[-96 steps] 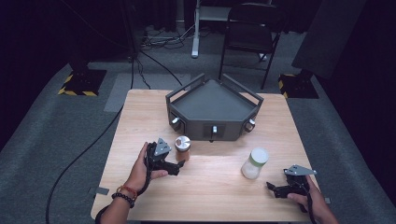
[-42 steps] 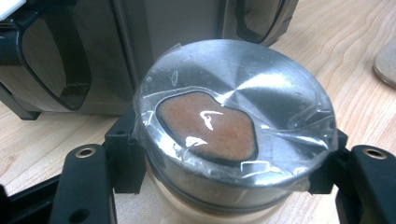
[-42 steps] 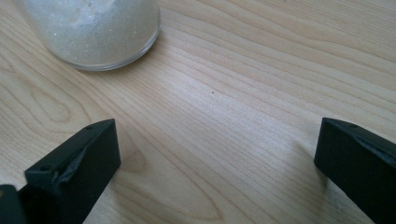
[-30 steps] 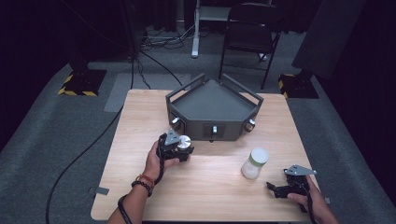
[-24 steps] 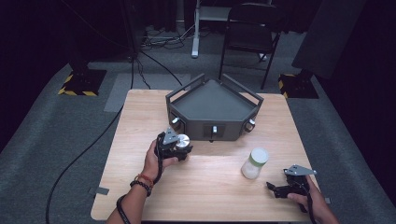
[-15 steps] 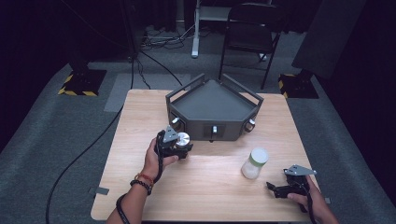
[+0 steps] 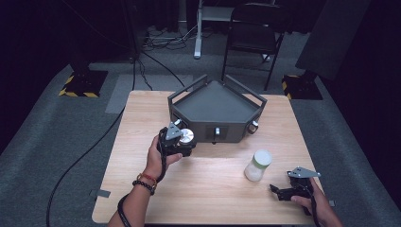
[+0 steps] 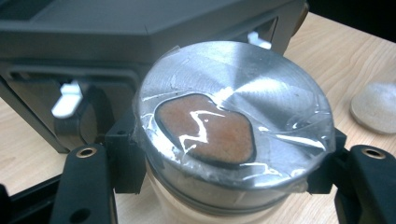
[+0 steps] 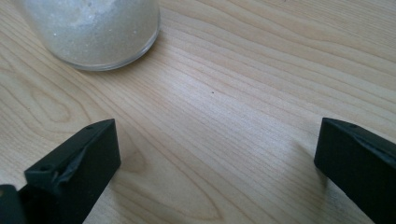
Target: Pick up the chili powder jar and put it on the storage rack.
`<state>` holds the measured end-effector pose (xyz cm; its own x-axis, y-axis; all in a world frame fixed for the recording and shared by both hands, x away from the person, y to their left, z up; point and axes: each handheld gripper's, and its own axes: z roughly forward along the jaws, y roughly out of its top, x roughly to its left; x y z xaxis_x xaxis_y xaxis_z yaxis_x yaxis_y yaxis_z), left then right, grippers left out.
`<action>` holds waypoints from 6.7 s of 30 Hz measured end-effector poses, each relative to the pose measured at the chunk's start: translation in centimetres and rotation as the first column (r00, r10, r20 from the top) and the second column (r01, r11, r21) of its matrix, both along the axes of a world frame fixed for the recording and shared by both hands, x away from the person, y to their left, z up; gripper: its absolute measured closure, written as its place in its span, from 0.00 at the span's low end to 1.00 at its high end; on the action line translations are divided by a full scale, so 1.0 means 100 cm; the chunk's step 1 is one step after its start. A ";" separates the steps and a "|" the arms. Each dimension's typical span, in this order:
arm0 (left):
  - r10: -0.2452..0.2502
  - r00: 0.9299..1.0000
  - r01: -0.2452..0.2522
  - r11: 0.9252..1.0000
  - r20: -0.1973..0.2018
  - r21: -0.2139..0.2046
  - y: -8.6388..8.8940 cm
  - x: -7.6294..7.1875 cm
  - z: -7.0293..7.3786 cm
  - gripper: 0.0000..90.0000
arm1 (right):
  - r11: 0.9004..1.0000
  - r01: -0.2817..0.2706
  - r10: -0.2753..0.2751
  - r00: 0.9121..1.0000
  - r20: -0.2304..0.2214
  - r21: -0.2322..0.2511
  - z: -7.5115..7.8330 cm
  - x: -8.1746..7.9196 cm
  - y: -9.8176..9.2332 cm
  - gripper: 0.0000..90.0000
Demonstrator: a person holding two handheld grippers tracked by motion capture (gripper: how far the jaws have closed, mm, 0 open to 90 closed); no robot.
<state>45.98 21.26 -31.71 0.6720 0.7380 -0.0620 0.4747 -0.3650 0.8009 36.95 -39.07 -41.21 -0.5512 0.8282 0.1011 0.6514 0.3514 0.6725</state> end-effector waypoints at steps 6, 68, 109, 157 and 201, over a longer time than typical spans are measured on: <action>0.001 1.000 -0.001 1.000 0.019 -0.011 -0.001 0.000 0.014 0.36 | 1.000 0.001 -0.001 1.000 0.000 0.000 0.000 0.000 0.000 0.00; 0.082 0.990 -0.084 0.996 0.116 0.008 -0.074 0.082 0.079 0.36 | 1.000 0.002 -0.002 1.000 0.000 0.000 0.000 0.000 0.000 0.00; 0.134 0.989 -0.135 0.991 0.056 0.013 -0.086 0.107 0.037 0.35 | 1.000 0.005 -0.005 1.000 0.000 -0.001 0.000 -0.001 0.001 0.00; 0.056 0.960 -0.080 0.994 0.276 0.076 -0.095 0.061 0.041 0.00 | 1.000 0.006 -0.006 1.000 -0.001 0.000 0.000 -0.001 0.001 0.00; -0.116 0.962 0.087 0.988 0.248 0.124 -0.056 0.004 0.006 0.00 | 1.000 0.005 -0.005 1.000 -0.001 0.000 0.000 -0.001 0.001 0.00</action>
<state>46.39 15.70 -31.13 0.7268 0.6573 0.1992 0.2164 -0.4944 0.8419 36.89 -39.01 -41.20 -0.5467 0.8312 0.1011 0.6536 0.3481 0.6720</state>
